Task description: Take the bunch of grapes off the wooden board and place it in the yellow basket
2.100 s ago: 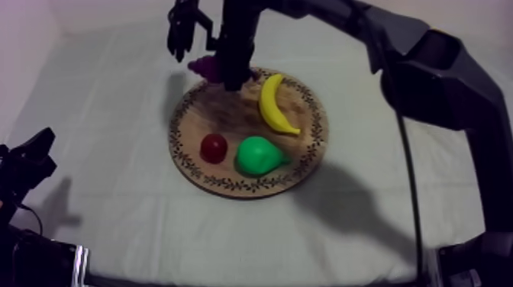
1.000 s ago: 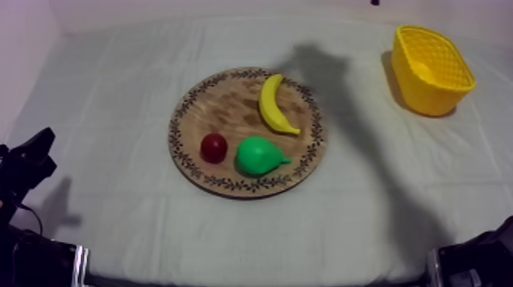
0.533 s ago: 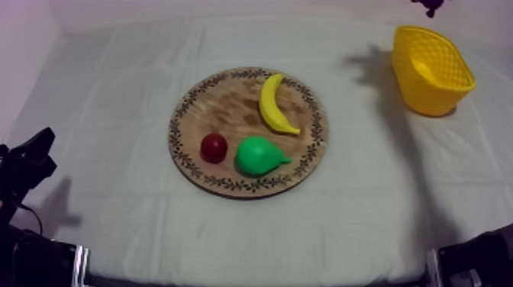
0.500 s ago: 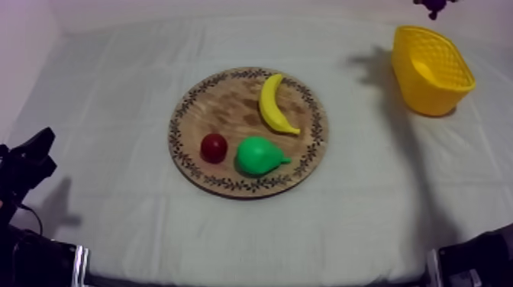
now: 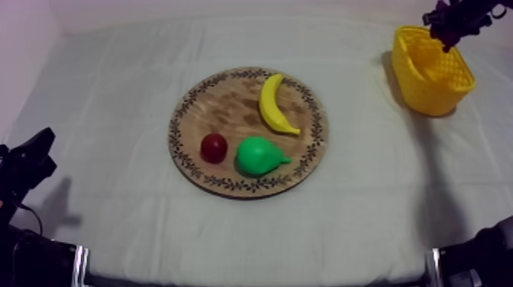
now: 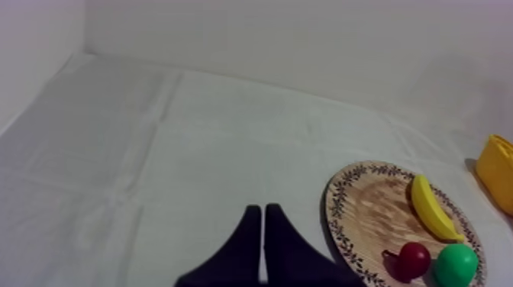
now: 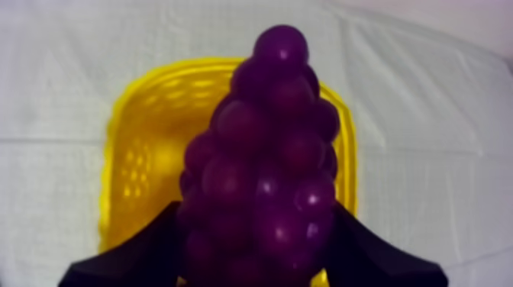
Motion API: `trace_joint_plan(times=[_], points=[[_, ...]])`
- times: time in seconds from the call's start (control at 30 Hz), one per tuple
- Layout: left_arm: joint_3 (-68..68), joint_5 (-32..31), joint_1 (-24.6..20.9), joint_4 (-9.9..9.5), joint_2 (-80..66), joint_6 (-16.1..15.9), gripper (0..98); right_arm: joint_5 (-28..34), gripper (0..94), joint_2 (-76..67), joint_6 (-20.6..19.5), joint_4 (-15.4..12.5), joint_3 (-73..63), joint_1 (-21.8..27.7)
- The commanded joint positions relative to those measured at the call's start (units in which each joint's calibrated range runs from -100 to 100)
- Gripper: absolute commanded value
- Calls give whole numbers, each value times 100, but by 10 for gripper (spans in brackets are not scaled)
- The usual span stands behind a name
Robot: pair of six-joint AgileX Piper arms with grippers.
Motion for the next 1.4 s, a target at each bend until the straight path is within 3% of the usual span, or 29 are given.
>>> trace_joint_plan(times=[0.0,0.13,0.37,0.6,0.77,0.87,1.0,1.37], points=[[-3,0,0,2,0,0,1,75,283,189,103,-69,-33,27],[-3,0,0,2,0,0,1,103,317,524,274,-187,-137,99],[-3,0,0,2,0,0,1,4,541,887,574,-407,-237,152],[-3,0,0,2,0,0,1,-133,647,914,623,-414,-192,159],[-3,0,0,2,0,0,1,-184,641,755,608,-402,-191,227],[-3,0,0,2,0,0,1,-298,589,555,579,-393,-100,285],[-3,0,0,2,0,0,1,-563,527,147,534,-383,188,364],[-3,0,0,2,0,0,1,-1483,471,-1670,512,-313,1725,512]])
